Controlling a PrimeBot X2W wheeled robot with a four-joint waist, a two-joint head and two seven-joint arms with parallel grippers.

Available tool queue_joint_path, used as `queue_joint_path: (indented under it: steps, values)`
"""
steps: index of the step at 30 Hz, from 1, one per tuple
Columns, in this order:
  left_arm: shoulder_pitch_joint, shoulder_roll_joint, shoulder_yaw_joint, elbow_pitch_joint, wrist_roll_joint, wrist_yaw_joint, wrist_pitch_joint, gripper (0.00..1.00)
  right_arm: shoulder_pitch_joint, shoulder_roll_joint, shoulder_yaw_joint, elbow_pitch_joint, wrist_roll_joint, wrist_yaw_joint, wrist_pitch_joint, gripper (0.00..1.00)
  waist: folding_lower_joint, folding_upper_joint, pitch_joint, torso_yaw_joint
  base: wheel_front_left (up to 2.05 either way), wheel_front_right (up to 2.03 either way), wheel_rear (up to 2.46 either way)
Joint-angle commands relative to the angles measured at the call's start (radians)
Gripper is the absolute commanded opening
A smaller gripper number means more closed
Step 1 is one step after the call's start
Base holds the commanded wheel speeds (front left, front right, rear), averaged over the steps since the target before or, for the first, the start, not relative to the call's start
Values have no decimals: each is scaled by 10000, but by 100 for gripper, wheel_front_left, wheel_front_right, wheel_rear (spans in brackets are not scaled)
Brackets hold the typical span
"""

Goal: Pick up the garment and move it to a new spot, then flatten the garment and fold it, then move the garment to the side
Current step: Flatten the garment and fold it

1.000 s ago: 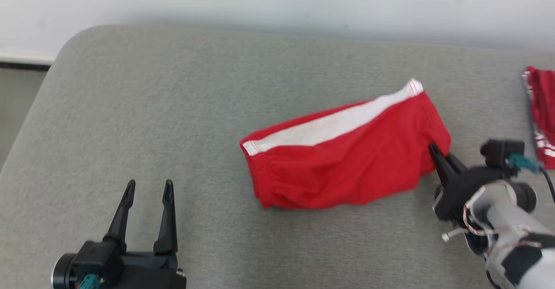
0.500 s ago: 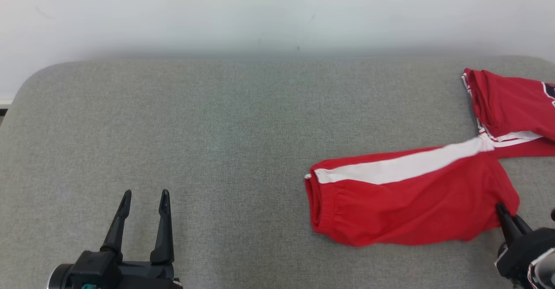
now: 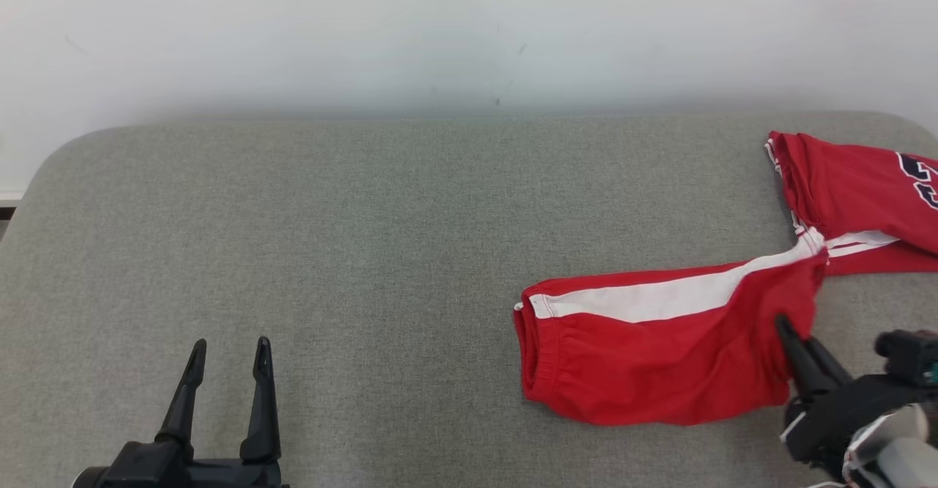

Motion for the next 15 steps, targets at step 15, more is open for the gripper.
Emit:
queue_joint_path:
  steps: [15]
  values:
    - [-27, -31, -30, -162, 86, 13, -28, 100, 1024, 1514, 39, -3348, -2512, -30, 1479, 0, 0, 0, 118, 442, 0, 0, 0]
